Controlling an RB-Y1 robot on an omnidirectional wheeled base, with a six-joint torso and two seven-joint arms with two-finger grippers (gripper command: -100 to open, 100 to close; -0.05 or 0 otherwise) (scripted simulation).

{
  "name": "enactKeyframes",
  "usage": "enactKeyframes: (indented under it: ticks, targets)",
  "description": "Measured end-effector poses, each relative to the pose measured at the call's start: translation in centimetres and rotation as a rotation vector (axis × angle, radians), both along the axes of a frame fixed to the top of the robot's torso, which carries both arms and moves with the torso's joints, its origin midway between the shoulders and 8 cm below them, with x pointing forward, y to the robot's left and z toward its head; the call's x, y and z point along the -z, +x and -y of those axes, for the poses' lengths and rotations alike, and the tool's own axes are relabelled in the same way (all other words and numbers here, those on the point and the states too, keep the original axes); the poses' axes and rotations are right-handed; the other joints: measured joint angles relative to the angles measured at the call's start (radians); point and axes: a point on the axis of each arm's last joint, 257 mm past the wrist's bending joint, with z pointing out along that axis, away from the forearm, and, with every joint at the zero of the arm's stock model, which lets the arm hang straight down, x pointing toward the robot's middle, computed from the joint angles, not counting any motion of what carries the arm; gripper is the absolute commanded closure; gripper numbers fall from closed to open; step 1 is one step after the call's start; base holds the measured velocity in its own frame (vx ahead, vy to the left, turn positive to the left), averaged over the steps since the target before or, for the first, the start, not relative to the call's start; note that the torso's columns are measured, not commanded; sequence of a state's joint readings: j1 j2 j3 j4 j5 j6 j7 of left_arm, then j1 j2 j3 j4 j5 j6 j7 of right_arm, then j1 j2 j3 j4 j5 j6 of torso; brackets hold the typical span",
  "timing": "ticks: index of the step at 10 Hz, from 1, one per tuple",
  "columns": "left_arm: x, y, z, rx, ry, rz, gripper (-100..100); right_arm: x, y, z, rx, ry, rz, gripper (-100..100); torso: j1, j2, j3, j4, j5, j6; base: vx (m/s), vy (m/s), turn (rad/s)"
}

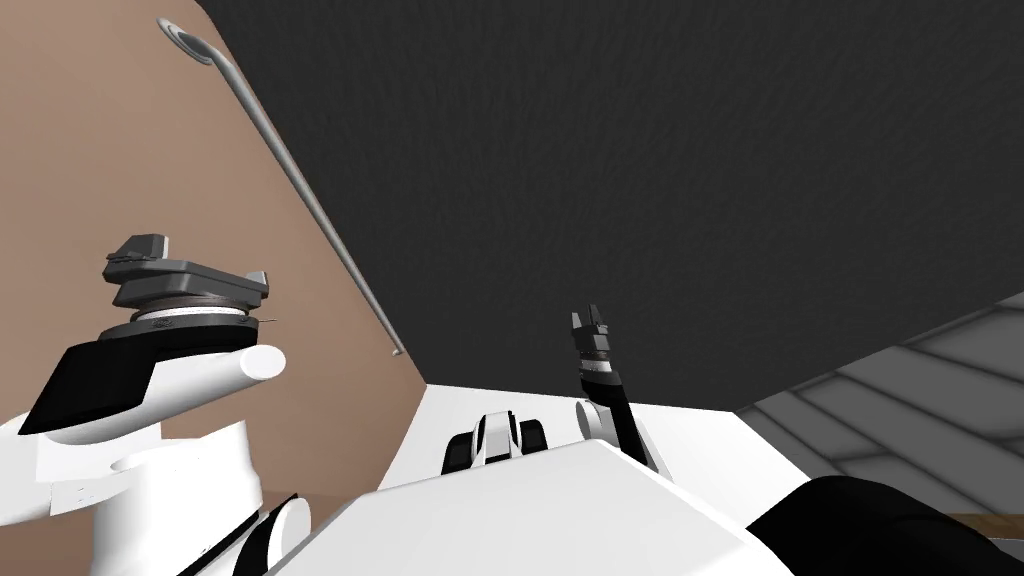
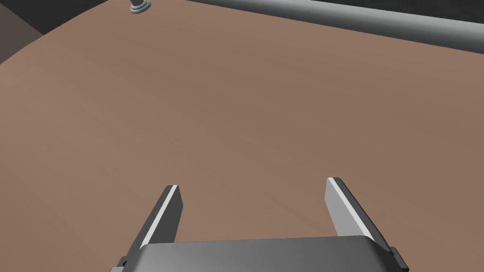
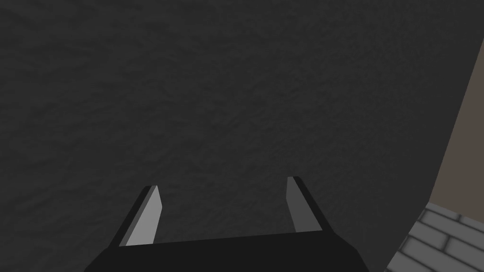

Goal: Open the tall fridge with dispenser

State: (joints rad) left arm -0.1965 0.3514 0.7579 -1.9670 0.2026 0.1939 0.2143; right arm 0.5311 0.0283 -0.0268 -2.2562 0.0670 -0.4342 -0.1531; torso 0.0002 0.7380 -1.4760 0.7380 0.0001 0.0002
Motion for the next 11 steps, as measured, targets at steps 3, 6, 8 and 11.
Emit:
enactKeyframes:
  ticks: [3,6,8,11]
  targets:
    - [1.3,0.1,-3.8,-0.033,-0.093,-0.025,-100,0.0,0.0,0.0,0.0,0.0,0.0,0,0.0,0.0,0.0,0.0,0.0,0.0,0.028,-0.038,-0.147]
    - [2.2,-0.4,-7.6,-0.062,-0.185,-0.04,-100,0.0,0.0,0.0,0.0,0.0,0.0,0,0.0,0.0,0.0,0.0,0.0,0.0,0.031,-0.031,-0.128]
    - [3.3,-0.7,-9.8,-0.078,-0.251,-0.051,-100,0.0,0.0,0.0,0.0,0.0,0.0,0,0.0,0.0,0.0,0.0,0.0,-0.001,0.028,-0.035,-0.092]
    - [4.7,-1.7,-13.7,-0.103,-0.365,-0.058,-100,0.0,0.0,0.0,0.0,0.0,0.0,0,0.0,-0.001,-0.001,0.0,0.0,0.0,0.05,-0.04,-0.14]
